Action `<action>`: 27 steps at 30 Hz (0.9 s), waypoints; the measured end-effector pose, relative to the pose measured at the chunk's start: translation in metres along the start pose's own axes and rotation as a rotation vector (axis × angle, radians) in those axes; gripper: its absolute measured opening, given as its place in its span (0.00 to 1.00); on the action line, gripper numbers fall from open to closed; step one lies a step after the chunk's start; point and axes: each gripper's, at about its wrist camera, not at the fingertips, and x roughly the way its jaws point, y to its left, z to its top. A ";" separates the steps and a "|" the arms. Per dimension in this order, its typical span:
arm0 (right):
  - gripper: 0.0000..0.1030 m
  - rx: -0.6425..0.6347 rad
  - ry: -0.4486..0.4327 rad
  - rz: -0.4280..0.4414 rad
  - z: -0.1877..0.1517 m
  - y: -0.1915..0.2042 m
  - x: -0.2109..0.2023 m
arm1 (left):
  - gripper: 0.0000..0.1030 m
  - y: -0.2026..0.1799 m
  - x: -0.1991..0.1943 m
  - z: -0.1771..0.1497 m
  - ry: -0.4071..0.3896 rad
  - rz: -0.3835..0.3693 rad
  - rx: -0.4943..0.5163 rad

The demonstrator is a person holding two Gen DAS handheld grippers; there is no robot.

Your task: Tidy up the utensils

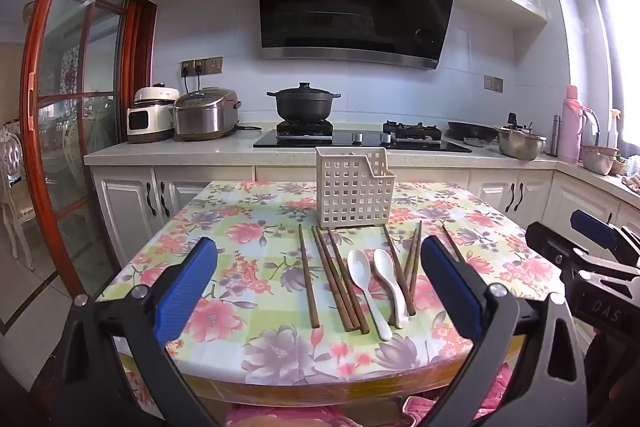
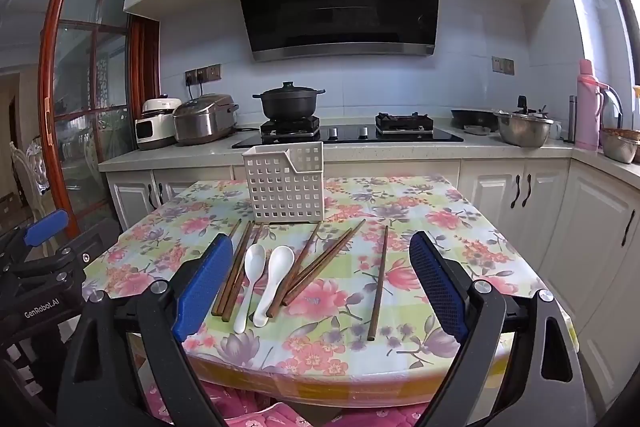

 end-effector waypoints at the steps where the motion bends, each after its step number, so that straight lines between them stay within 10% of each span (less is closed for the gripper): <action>1: 0.82 -0.001 0.001 0.000 0.000 0.000 0.000 | 0.96 0.000 0.000 0.000 -0.001 0.000 0.001; 27: 0.82 -0.003 -0.003 -0.003 0.001 -0.002 -0.003 | 0.96 0.002 -0.008 0.004 -0.020 0.012 0.015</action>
